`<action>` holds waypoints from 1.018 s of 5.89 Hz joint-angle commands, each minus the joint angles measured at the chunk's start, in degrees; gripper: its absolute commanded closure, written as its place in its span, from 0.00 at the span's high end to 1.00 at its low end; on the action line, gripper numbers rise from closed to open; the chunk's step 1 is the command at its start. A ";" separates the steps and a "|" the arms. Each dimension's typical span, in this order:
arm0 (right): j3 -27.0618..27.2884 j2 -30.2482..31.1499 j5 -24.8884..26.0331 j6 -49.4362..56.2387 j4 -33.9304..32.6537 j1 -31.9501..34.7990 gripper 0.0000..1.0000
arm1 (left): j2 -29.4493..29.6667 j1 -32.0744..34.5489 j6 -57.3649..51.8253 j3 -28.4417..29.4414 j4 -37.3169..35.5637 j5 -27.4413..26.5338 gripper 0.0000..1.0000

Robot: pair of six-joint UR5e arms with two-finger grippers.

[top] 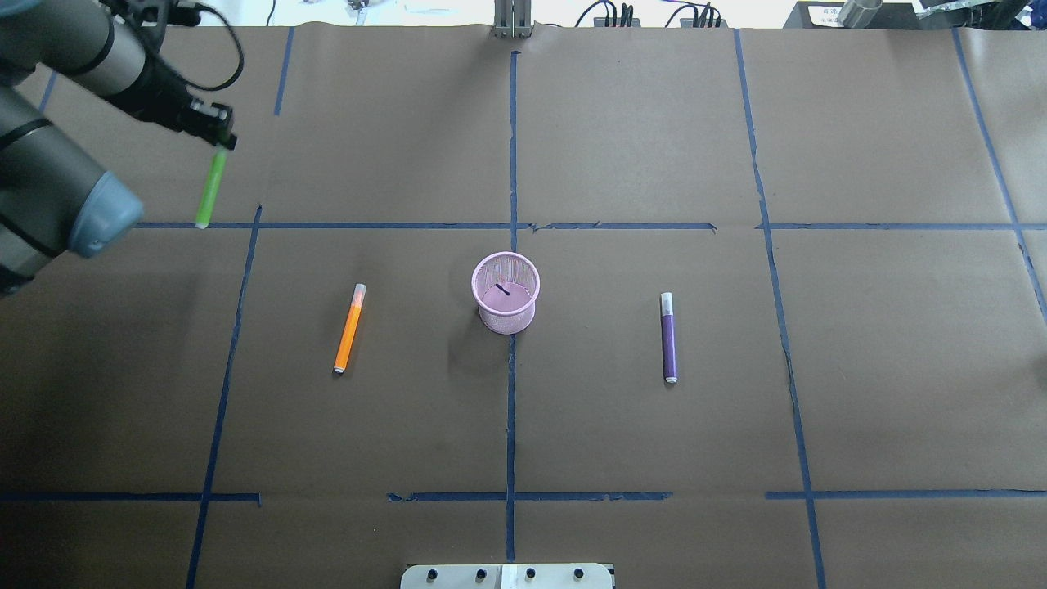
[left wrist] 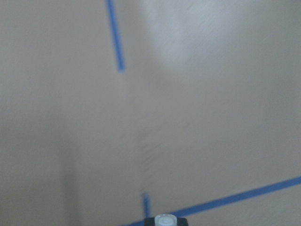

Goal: Collect pens into pen holder
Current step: 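Lift the green highlighter with the left gripper and carry it over the pink cup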

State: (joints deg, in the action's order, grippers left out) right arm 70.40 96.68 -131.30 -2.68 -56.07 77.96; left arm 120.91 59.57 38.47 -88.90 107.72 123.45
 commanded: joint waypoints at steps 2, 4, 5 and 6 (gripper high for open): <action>0.09 0.00 -0.10 -0.05 0.09 0.00 1.00 | 12.14 -4.71 11.59 -2.92 -0.05 -7.49 0.00; 0.18 0.00 -0.19 -0.05 0.26 0.00 1.00 | 11.64 -17.23 17.92 -5.05 8.58 -24.32 0.00; 0.35 0.00 -0.27 -0.05 0.26 0.00 1.00 | 11.55 -22.08 18.39 -5.14 12.22 -31.54 0.00; 0.35 0.00 -0.19 -0.05 0.18 0.00 1.00 | 11.46 -25.18 19.18 -5.23 14.43 -35.61 0.00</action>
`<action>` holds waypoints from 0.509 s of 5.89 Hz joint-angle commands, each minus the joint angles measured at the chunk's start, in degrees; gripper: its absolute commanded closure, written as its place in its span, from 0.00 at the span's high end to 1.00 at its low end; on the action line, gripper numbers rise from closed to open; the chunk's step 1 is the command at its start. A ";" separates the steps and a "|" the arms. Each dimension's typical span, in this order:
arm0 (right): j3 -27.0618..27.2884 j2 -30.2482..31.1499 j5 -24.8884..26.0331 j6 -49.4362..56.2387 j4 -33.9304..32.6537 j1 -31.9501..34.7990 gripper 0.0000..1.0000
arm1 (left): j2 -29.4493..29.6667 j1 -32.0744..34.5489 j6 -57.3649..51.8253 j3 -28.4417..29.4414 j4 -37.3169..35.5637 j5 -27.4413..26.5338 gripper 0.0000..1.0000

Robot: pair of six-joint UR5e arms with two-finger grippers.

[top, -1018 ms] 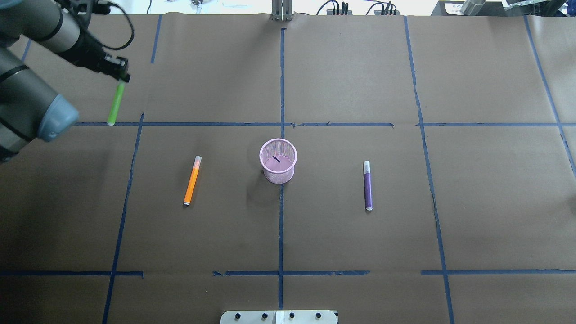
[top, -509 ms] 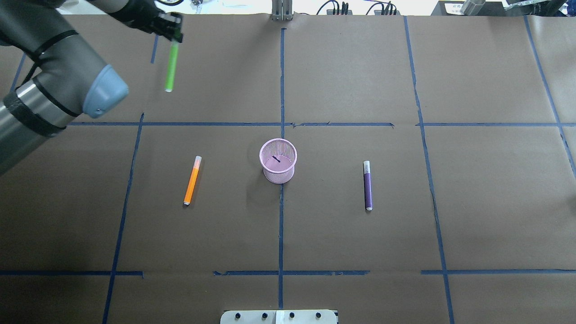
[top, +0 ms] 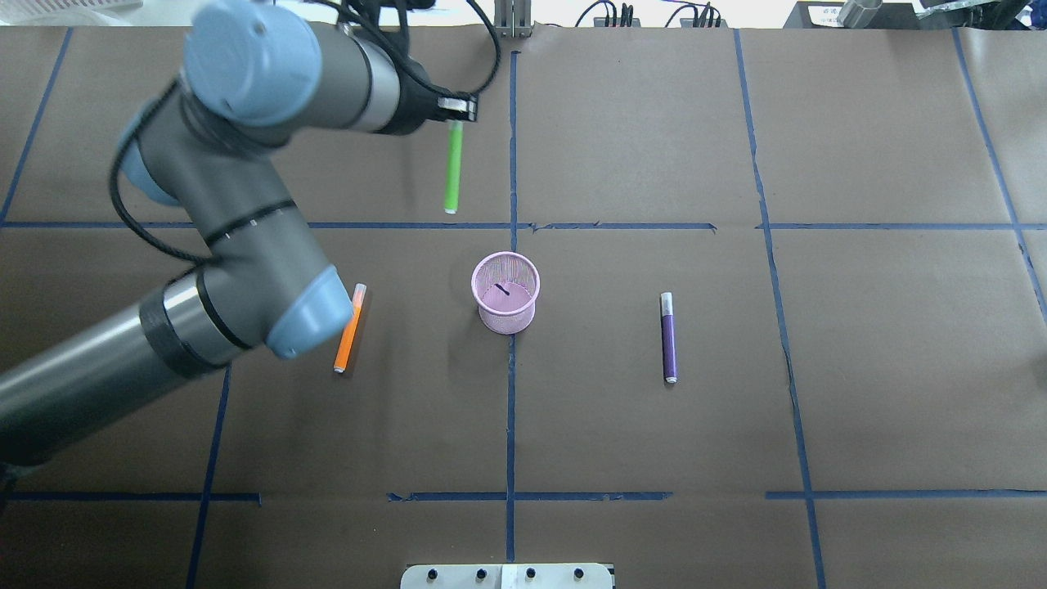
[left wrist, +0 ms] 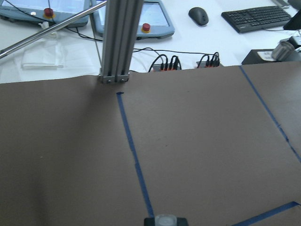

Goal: Collect pens into pen holder
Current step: 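Lift the green highlighter with the left gripper and carry it over the pink cup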

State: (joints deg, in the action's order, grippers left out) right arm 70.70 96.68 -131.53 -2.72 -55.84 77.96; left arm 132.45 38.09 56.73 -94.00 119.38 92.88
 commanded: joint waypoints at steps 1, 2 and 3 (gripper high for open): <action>0.14 0.00 -0.05 -0.09 0.03 0.00 1.00 | -2.09 -5.20 1.80 -0.21 5.83 -6.73 0.00; 0.14 0.00 -0.05 -0.09 0.03 0.00 1.00 | -4.11 -6.43 1.72 0.22 8.73 -6.83 0.00; 0.05 0.09 -0.05 -0.01 0.03 0.00 1.00 | -4.22 -6.53 1.81 0.83 9.11 -6.83 0.00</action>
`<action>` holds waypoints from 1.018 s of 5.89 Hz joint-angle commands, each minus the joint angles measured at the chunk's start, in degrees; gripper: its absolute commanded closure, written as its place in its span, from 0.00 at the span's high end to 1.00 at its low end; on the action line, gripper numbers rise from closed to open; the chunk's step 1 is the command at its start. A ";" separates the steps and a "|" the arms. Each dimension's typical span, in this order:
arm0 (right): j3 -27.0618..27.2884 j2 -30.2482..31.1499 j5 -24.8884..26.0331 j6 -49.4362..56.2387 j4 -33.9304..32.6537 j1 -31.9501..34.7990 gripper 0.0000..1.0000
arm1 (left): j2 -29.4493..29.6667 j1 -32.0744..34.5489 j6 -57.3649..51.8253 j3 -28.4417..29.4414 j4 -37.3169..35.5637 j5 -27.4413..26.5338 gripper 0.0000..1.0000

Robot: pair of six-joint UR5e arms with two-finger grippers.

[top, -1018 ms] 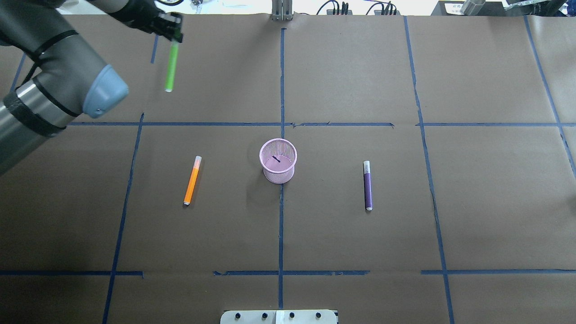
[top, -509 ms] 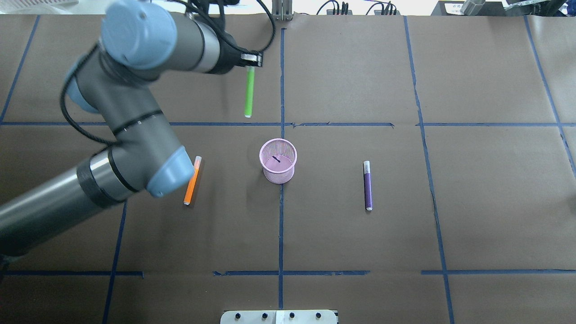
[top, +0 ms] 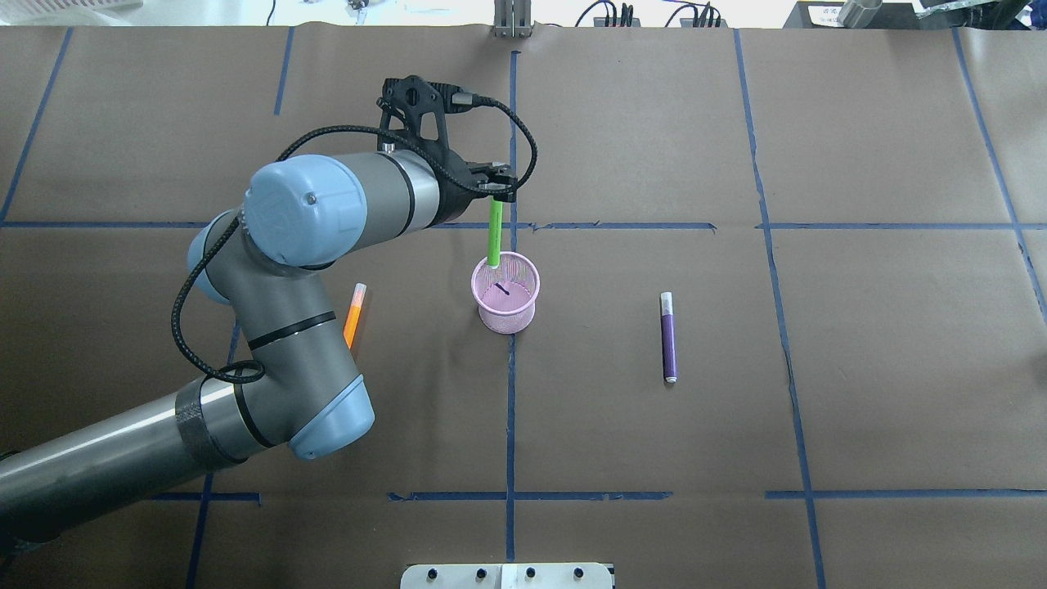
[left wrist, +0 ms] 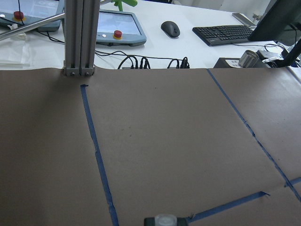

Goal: Collect pens into pen holder
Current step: 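Lower the green highlighter into the pink cup and open the left gripper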

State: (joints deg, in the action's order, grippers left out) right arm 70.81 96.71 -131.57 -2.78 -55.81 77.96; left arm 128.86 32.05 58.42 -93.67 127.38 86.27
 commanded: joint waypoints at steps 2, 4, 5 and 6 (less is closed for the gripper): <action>-0.15 0.06 -0.01 -0.03 -0.08 0.00 1.00 | -0.72 -2.95 0.11 0.59 1.38 -0.14 0.00; -0.15 0.06 -0.01 -0.03 0.00 0.00 1.00 | -2.47 -4.79 0.11 0.76 1.38 -0.14 0.00; -0.15 0.06 -0.01 -0.03 0.00 0.00 1.00 | -2.39 -4.89 0.11 0.94 1.38 -0.14 0.00; -0.15 0.06 -0.01 -0.03 0.00 0.00 1.00 | -2.30 -4.98 0.11 0.94 1.38 -0.14 0.00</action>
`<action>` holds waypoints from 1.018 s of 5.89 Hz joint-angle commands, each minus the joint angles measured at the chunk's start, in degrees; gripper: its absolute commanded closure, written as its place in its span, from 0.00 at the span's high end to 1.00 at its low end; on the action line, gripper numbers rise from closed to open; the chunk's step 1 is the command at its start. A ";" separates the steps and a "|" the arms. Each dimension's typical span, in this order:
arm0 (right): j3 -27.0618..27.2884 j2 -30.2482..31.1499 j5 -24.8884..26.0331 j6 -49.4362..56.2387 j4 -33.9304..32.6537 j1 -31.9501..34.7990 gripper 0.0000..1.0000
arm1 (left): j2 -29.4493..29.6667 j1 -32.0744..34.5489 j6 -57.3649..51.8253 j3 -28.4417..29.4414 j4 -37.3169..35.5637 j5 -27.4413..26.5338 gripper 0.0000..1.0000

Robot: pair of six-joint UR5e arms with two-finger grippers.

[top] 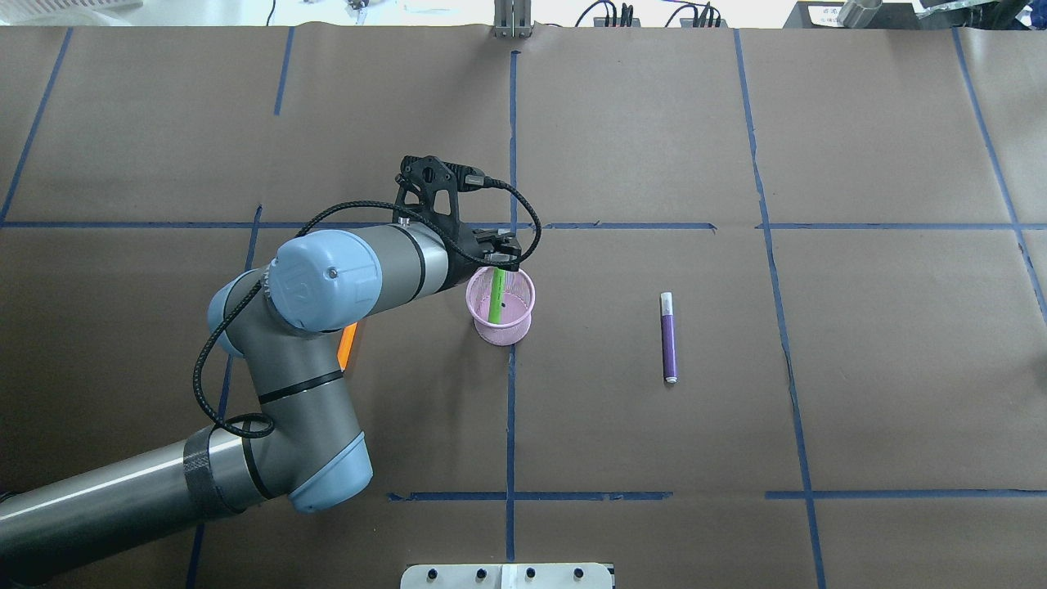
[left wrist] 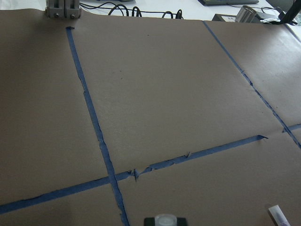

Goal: Collect pens into pen holder
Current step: 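Lower the green highlighter into the pink cup and open the left gripper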

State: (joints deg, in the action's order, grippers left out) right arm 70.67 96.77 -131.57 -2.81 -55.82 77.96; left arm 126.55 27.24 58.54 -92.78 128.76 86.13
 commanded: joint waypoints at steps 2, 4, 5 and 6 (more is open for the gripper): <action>0.17 0.00 0.00 0.00 0.01 0.00 1.00 | 0.10 -0.25 -0.09 0.06 -0.17 -0.52 0.99; 0.35 0.00 0.00 0.00 0.01 0.00 1.00 | 0.63 -0.17 -0.35 -0.12 -0.09 -1.23 1.00; 0.35 0.00 0.00 0.00 -0.08 0.00 1.00 | 0.71 0.01 -0.44 -0.55 -0.43 -1.14 1.00; 0.35 0.00 0.00 -0.09 -0.08 0.00 1.00 | 0.71 1.58 -0.53 -1.08 -1.40 -0.53 1.00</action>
State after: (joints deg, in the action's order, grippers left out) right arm 71.00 96.77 -131.57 -2.84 -55.88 77.96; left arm 127.22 27.74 58.10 -93.40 128.07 85.19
